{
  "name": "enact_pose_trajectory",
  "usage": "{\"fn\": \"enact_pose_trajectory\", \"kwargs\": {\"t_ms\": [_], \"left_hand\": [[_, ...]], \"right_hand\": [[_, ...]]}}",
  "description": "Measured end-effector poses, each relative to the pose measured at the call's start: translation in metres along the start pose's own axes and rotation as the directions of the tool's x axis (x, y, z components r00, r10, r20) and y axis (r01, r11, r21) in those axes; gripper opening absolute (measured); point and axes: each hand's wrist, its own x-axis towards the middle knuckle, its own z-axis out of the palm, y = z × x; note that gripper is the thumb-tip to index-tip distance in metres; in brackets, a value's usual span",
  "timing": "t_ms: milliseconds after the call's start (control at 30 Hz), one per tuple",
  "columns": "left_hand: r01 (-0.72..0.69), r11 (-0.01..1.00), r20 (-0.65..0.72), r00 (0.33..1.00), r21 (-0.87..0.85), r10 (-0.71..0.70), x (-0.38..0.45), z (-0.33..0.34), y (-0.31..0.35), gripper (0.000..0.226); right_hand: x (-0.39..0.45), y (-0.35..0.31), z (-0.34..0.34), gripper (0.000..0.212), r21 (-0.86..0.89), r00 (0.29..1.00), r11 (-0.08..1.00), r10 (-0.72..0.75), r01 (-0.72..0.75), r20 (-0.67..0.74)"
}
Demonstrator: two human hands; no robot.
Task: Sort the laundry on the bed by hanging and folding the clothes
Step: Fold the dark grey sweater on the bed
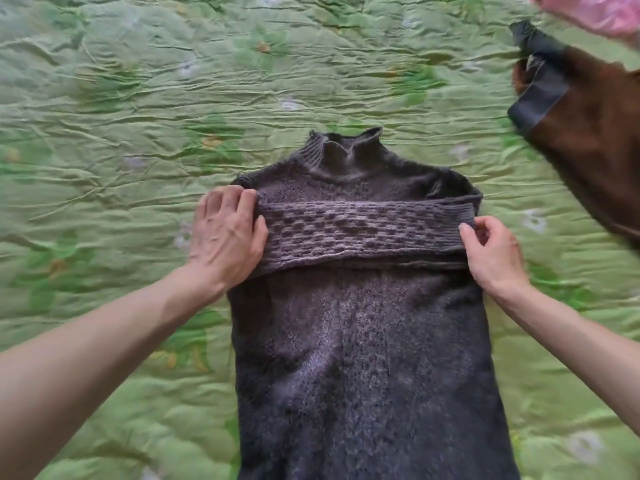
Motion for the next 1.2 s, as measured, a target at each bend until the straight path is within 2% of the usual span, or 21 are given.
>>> {"fn": "enact_pose_trajectory", "kwargs": {"t_ms": [67,133,200,233,267,333,400,533,667,733,833,900,933,1000,1067,1133,1200], "left_hand": [[-0.075,0.997,-0.016,0.997,-0.012,0.075,-0.009,0.012,0.012,0.054],[-0.082,0.996,0.048,0.995,-0.014,0.083,-0.016,0.025,0.014,0.062],[-0.045,0.999,0.105,0.993,-0.003,0.045,-0.022,0.037,0.007,0.068],[-0.028,1.000,0.116,0.993,0.000,0.028,-0.024,0.041,0.000,0.070],[-0.016,1.000,0.123,0.992,-0.001,0.016,-0.026,0.043,-0.006,0.071],[-0.010,1.000,0.141,0.990,-0.005,0.011,-0.025,0.047,-0.017,0.073],[-0.023,1.000,0.165,0.986,0.005,0.022,-0.022,0.048,-0.020,0.074],[0.009,1.000,0.208,0.978,0.022,-0.014,-0.016,0.041,-0.012,0.078],[0.065,0.992,0.064,0.996,-0.108,-0.058,0.007,0.028,-0.002,0.075],[0.104,0.979,0.027,0.994,-0.174,-0.101,0.034,0.025,0.005,0.068],[0.169,0.949,0.074,0.985,-0.268,-0.154,0.078,0.021,0.017,0.056],[0.177,0.918,0.115,0.983,-0.356,-0.145,0.099,0.017,0.026,0.053],[0.175,0.904,0.123,0.983,-0.391,-0.137,0.107,0.016,0.028,0.054],[0.205,0.854,0.171,0.976,-0.479,-0.138,0.119,0.015,0.031,0.059],[0.222,0.819,0.220,0.968,-0.529,-0.121,0.122,0.015,0.032,0.056],[0.114,0.856,0.122,0.991,-0.504,-0.060,0.116,0.010,0.030,0.042],[-0.096,0.896,-0.080,0.994,-0.434,0.068,0.104,0.002,0.027,0.031]], "right_hand": [[-0.003,-0.007,-0.001,0.034,-0.108,0.993,0.991,-0.083,0.074,-0.088],[-0.007,-0.018,0.002,0.040,-0.183,0.947,0.946,-0.294,0.268,-0.132],[-0.007,-0.026,0.010,0.049,-0.236,0.873,0.848,-0.489,0.474,-0.004],[-0.006,-0.026,0.015,0.054,-0.274,0.846,0.803,-0.525,0.530,0.096],[-0.005,-0.024,0.020,0.060,-0.317,0.837,0.775,-0.512,0.546,0.191],[-0.002,-0.019,0.030,0.066,-0.387,0.858,0.774,-0.391,0.502,0.332],[0.000,-0.014,0.037,0.072,-0.410,0.869,0.787,-0.307,0.461,0.388],[0.003,-0.018,0.040,0.077,-0.456,0.871,0.749,-0.347,0.480,0.347],[0.018,-0.028,0.027,0.068,-0.372,0.819,0.734,-0.549,0.568,0.167],[0.036,-0.042,0.025,0.061,-0.334,0.815,0.753,-0.571,0.567,0.095],[0.069,-0.078,0.037,0.070,-0.329,0.861,0.796,-0.481,0.508,0.166],[0.092,-0.102,0.041,0.083,-0.217,0.889,0.878,-0.365,0.428,0.275],[0.103,-0.110,0.041,0.083,-0.143,0.889,0.910,-0.330,0.389,0.318],[0.121,-0.118,0.036,0.059,0.004,0.872,0.945,-0.305,0.328,0.383],[0.125,-0.117,0.030,0.029,0.053,0.839,0.932,-0.346,0.358,0.420],[0.122,-0.112,0.023,0.017,0.068,0.797,0.874,-0.468,0.481,0.383],[0.112,-0.105,0.012,0.017,0.066,0.734,0.788,-0.598,0.612,0.322]]}}
